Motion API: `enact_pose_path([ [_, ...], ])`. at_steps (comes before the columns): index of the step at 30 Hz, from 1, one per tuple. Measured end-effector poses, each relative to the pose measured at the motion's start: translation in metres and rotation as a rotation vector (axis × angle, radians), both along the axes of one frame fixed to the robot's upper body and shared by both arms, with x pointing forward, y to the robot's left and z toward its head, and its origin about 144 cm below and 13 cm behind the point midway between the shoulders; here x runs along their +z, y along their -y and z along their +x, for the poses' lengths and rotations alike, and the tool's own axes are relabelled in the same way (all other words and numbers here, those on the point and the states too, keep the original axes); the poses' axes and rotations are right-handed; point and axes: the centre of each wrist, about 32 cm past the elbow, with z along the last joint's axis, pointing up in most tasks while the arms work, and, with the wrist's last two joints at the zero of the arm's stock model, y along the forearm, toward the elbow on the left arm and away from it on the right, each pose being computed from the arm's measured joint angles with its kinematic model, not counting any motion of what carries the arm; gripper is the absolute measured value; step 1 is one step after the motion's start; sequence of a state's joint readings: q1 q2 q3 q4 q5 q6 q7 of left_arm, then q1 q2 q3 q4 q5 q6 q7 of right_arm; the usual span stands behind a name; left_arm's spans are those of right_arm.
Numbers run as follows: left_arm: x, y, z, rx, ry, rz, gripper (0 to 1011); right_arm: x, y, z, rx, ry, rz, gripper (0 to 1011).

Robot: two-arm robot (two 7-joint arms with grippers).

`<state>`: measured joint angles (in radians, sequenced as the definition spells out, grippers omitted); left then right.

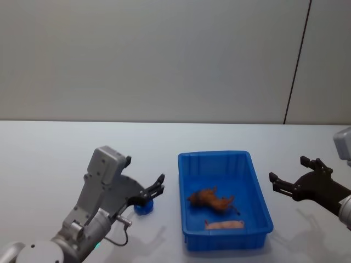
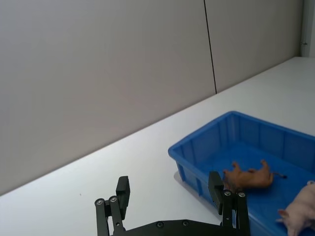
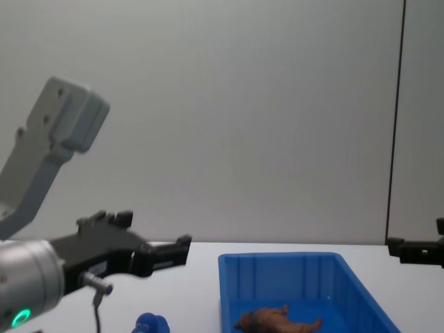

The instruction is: Pick up the two dolls from the table and place them into the box.

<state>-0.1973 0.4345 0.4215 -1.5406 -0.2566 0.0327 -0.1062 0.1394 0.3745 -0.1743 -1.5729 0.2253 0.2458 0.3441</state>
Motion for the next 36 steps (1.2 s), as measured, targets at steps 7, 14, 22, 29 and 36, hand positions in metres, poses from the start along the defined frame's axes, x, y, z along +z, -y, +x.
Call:
enact_pose_path([
  [7, -0.015, -0.015, 0.008, -0.018, -0.053, -0.005, 1002, 0.0, 0.001, 0.0, -0.001, 0.001, 0.0, 1001],
  [14, -0.026, -0.029, 0.021, -0.039, -0.103, 0.01, 1002, 0.0, 0.001, 0.0, -0.001, 0.001, 0.0, 1001],
  [22, -0.033, -0.038, 0.036, -0.063, -0.15, 0.035, 1001, 0.0, 0.001, -0.001, -0.001, 0.0, 0.0, 1001],
  [29, -0.04, -0.045, 0.052, -0.101, -0.201, 0.059, 1002, 0.0, 0.001, -0.001, -0.001, 0.0, -0.001, 1001],
  [36, -0.044, -0.049, 0.065, -0.129, -0.239, 0.079, 1002, 0.0, 0.001, -0.001, -0.001, 0.0, -0.001, 1001],
])
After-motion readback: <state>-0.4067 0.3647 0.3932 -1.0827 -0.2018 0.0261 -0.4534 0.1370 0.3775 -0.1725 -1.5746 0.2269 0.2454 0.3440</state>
